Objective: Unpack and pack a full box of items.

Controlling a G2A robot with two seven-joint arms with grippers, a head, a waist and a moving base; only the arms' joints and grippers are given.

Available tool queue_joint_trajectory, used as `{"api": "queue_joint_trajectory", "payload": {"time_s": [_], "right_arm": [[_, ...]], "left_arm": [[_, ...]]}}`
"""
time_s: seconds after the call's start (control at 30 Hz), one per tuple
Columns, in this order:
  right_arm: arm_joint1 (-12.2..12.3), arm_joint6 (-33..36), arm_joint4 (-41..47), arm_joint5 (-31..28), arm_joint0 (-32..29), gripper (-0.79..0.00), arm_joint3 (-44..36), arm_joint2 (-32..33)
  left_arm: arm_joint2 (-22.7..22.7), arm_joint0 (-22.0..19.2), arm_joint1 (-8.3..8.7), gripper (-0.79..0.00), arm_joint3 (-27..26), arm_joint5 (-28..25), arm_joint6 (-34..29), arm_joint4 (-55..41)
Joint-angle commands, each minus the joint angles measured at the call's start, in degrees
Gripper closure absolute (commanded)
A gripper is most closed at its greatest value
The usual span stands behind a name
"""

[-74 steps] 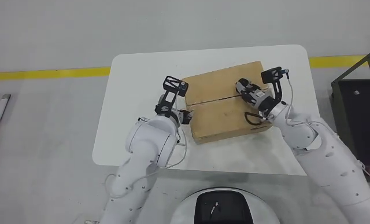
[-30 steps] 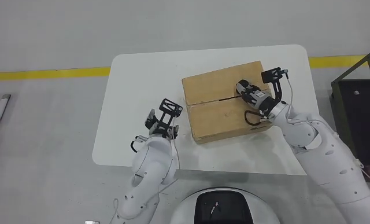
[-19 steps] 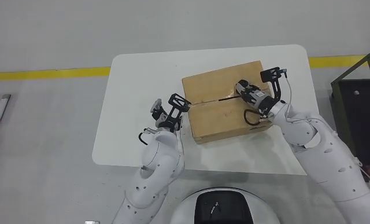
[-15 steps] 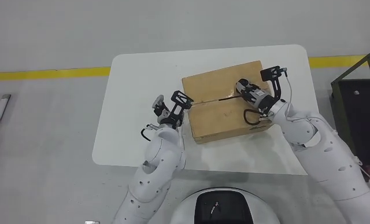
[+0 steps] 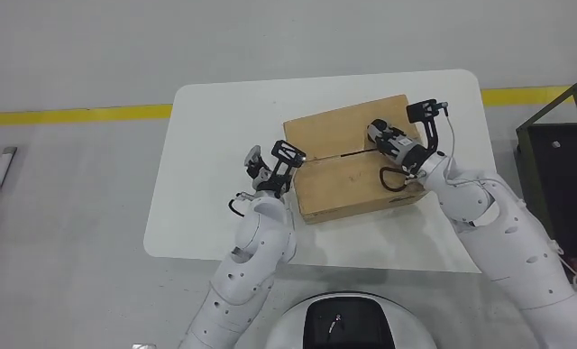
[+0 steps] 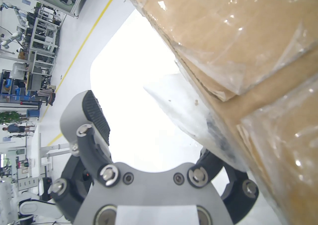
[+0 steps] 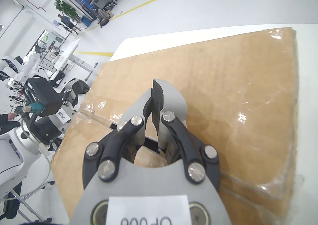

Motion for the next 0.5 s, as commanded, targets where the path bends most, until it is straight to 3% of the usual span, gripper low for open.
{"api": "queue_joint_trajectory", "payload": {"time_s": [0.0, 0.03, 0.1, 0.13, 0.17, 0.47], "right_arm": [[0.0, 0.1, 0.0, 0.0, 0.1, 0.0, 0.1, 0.0], [-0.1, 0.1, 0.0, 0.0, 0.1, 0.0, 0.1, 0.0], [-0.1, 0.2, 0.1, 0.1, 0.2, 0.0, 0.2, -0.1], [-0.1, 0.2, 0.1, 0.1, 0.2, 0.0, 0.2, -0.1], [-0.2, 0.2, 0.0, 0.0, 0.2, 0.0, 0.3, -0.1], [-0.3, 0.4, -0.2, 0.1, 0.0, 0.0, 0.3, -0.1]], "left_arm": [[-0.2, 0.3, -0.08, -0.523, 0.3, 0.3, 1.3, 0.6], [-0.4, 0.5, -0.13, -0.366, 0.4, 0.5, 1.9, 0.6], [-0.9, 0.9, -0.2, -0.203, 0.5, 1.0, 2.6, 0.7], [-1.2, 1.1, -0.25, -0.16, 0.4, 1.2, 2.8, 0.6], [-1.4, 1.2, -0.3, 0.0, 0.3, 1.4, 3.2, 0.3], [-2.8, 2.1, -0.83, 0.0, -0.6, 2.4, 5.5, -0.1]]}}
